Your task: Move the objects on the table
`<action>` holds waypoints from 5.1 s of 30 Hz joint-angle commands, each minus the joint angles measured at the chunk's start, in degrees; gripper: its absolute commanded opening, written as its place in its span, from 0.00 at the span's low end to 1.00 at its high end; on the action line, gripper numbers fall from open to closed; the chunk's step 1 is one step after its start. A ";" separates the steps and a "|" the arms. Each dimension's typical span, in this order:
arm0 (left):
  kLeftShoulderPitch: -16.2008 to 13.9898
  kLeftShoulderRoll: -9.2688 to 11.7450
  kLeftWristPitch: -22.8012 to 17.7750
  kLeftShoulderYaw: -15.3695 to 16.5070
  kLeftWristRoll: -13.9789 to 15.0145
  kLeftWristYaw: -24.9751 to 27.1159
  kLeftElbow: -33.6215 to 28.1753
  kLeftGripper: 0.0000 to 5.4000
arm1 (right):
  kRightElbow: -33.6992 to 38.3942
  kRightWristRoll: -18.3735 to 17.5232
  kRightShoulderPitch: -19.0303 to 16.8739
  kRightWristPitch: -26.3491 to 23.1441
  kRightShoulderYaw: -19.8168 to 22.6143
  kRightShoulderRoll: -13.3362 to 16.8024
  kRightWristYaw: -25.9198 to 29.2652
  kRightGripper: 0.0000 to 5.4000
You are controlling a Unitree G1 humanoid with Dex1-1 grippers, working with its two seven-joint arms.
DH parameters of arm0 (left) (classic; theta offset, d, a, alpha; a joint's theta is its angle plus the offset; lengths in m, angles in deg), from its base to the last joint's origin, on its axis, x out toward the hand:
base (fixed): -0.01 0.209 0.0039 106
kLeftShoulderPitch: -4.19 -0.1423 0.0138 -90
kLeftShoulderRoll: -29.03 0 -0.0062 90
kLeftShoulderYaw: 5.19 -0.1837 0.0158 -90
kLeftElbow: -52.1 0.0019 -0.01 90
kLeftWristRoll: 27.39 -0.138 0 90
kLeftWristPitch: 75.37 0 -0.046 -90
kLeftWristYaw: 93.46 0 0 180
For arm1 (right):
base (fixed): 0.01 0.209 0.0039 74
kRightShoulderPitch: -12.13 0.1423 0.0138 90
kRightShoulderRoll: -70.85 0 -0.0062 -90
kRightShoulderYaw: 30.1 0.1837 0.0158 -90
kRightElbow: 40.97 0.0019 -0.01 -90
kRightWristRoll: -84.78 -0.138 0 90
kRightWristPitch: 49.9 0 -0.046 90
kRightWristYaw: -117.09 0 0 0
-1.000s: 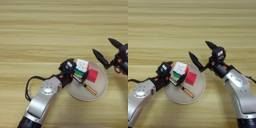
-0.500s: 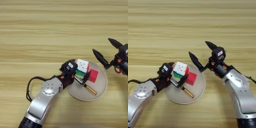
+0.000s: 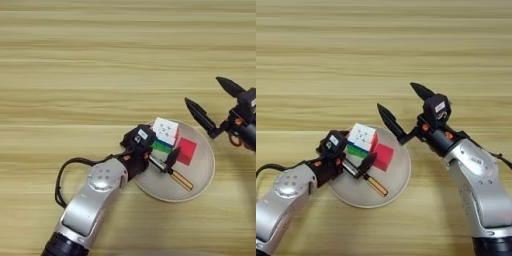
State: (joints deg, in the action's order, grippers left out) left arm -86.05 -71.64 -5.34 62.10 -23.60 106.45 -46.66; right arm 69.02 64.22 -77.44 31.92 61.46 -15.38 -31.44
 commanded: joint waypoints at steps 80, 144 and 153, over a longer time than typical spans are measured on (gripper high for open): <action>4.50 17.29 -3.26 12.37 19.20 25.31 -15.30 0.60 | 1.00 -3.50 0.19 -0.47 0.81 8.74 12.68 1.00; -0.61 26.98 5.59 7.87 22.77 41.48 -21.66 0.60 | 10.02 -10.03 -1.61 -6.47 -8.95 22.86 37.10 0.69; -0.78 26.89 5.71 7.95 22.87 41.17 -21.72 0.60 | 10.29 -10.28 -1.39 -6.54 -9.03 22.81 36.73 0.62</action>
State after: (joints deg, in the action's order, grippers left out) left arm -87.01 -44.74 -0.23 70.03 -1.02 148.22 -67.60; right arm 78.60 53.86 -80.00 24.89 52.62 7.40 5.18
